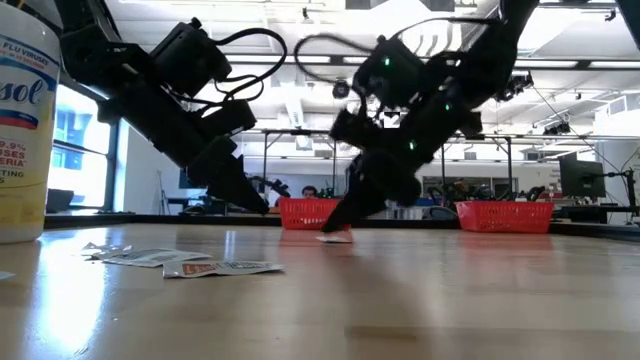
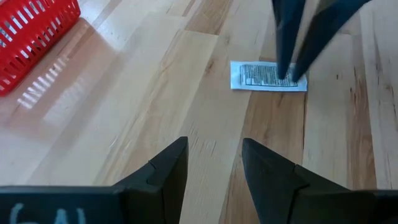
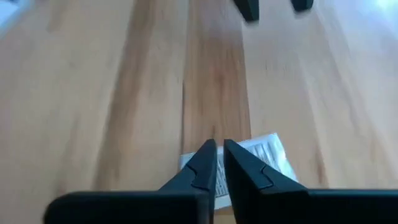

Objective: Pick & Place First Aid Supplies
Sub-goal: Put the ointment pack into the right red bin

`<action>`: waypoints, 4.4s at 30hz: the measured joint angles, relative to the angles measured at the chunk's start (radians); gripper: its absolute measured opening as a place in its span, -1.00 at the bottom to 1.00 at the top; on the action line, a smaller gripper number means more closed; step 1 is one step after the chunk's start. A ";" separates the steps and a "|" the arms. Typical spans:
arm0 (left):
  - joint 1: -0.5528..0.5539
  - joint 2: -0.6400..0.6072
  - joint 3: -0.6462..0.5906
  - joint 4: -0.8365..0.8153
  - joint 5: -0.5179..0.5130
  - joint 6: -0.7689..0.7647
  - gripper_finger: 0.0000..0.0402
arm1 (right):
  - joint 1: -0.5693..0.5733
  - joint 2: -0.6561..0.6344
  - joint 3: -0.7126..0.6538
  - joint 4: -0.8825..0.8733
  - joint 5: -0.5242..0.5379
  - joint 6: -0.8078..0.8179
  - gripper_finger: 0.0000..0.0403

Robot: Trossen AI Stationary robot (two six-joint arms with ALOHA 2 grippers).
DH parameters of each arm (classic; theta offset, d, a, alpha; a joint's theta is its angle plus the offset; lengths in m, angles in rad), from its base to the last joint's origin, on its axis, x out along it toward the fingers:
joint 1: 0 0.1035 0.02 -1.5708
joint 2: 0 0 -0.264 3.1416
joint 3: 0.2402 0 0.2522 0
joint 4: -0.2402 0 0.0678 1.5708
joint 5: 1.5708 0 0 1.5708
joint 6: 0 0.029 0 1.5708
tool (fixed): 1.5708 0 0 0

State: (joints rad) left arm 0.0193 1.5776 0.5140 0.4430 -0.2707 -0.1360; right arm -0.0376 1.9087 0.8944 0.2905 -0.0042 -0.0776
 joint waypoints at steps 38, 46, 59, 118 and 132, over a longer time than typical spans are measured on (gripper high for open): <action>0.000 0.000 0.000 0.003 0.000 -0.009 -0.26 | -0.006 0.099 0.012 -0.048 0.080 0.024 -0.99; 0.000 0.000 0.000 -0.002 -0.002 -0.025 -0.26 | -0.002 0.010 0.001 -0.080 0.087 0.104 -1.00; 0.000 0.000 0.000 -0.004 -0.011 -0.026 -0.26 | -0.009 -0.235 0.003 -0.304 0.131 0.196 -1.00; -0.078 -0.532 0.018 -0.400 0.204 0.026 -0.26 | 0.022 -0.310 0.074 -0.291 0.102 0.226 -0.26; -0.092 -0.701 0.018 -0.500 0.148 0.026 -0.26 | 0.342 0.114 0.292 -0.114 -0.040 0.077 -0.26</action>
State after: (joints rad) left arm -0.0724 0.8767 0.5320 -0.0574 -0.1226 -0.1101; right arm 0.3042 2.0230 1.1867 0.1768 -0.0438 -0.0010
